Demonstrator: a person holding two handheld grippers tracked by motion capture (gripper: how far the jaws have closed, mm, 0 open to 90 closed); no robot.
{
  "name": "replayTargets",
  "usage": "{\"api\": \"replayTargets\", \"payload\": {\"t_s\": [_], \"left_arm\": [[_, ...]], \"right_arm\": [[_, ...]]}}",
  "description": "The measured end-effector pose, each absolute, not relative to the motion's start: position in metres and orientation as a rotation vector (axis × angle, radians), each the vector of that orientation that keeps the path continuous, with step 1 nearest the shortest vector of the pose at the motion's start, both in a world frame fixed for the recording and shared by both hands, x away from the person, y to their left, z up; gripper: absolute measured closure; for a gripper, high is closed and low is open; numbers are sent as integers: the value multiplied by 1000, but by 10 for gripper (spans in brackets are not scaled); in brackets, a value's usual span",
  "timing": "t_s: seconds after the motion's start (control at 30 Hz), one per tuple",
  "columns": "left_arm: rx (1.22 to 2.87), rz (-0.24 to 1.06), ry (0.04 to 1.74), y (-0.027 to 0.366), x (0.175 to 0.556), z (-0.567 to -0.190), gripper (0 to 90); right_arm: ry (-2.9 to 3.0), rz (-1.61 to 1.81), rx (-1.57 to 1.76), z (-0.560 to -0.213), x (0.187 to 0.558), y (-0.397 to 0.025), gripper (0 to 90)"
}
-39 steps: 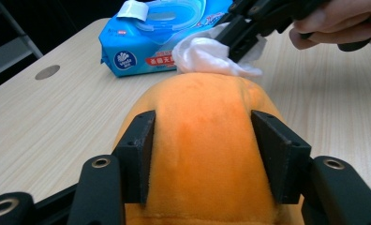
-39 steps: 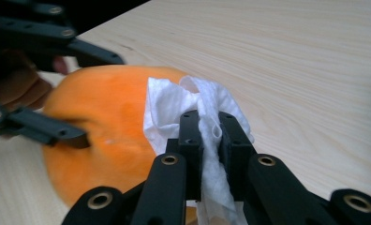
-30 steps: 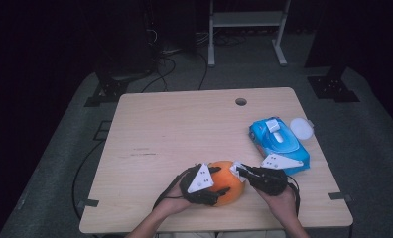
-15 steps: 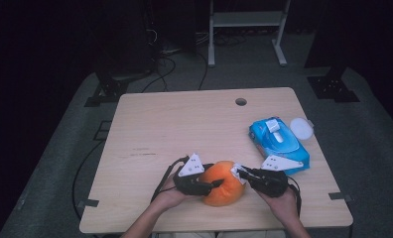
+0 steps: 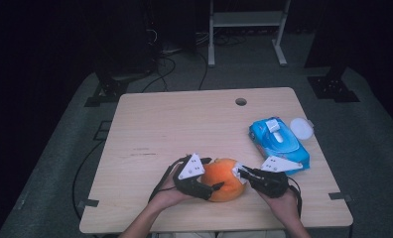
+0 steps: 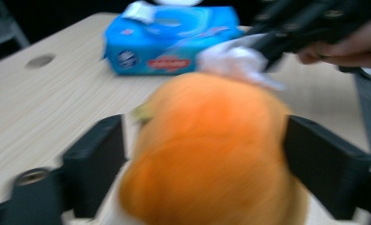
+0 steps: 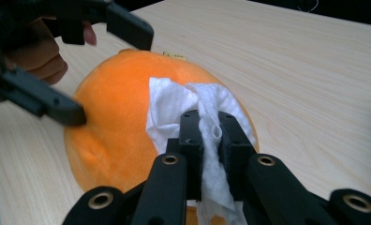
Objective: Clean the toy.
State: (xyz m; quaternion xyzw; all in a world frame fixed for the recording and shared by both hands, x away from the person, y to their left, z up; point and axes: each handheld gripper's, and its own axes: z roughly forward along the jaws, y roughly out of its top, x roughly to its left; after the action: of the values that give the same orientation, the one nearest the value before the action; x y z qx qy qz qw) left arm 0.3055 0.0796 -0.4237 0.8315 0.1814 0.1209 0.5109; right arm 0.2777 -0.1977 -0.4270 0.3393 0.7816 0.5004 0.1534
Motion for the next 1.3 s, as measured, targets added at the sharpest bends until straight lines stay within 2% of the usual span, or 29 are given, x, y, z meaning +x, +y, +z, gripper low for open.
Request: {"api": "replayTargets", "payload": {"t_s": [0.07,0.1,0.23,0.33,0.43,0.5,0.57,0.6,0.7,0.73,0.8,0.9,1.0,1.13,1.23,1.3], "left_arm": [[1998,231,467,81,309,-428,127],[2001,220,452,80,308,-431,186],[2021,327,363,73,299,-427,291],[2025,363,313,66,292,-426,313],[2021,348,311,69,293,-426,295],[2006,318,340,72,297,-426,216],[2009,303,388,73,301,-428,89],[2010,290,407,75,303,-430,74],[2003,199,445,77,308,-435,93],[2001,186,424,77,307,-435,172],[2010,226,411,74,304,-434,233],[2015,263,379,69,299,-429,275],[2030,290,372,68,297,-429,286],[2018,280,380,72,299,-431,299],[1994,244,402,70,301,-432,221],[1992,244,403,68,300,-432,209]], "right_arm": [[2241,1440,972,-428,278,-197,813],[2243,1437,968,-427,278,-196,813],[2217,1416,906,-418,269,-186,813],[2220,1462,807,-408,260,-173,813],[2228,1417,796,-409,261,-171,814],[2235,1415,831,-413,265,-177,814],[2231,1418,859,-417,268,-183,815],[2229,1414,868,-417,269,-184,815],[2217,1429,902,-418,273,-190,814],[2213,1434,907,-418,273,-190,814],[2198,1430,890,-415,269,-186,814],[2191,1479,806,-407,260,-175,813],[2210,1435,724,-404,254,-161,813],[2200,1441,757,-404,259,-169,814],[2178,1403,842,-406,264,-183,814],[2180,1421,854,-407,265,-186,814]]}}
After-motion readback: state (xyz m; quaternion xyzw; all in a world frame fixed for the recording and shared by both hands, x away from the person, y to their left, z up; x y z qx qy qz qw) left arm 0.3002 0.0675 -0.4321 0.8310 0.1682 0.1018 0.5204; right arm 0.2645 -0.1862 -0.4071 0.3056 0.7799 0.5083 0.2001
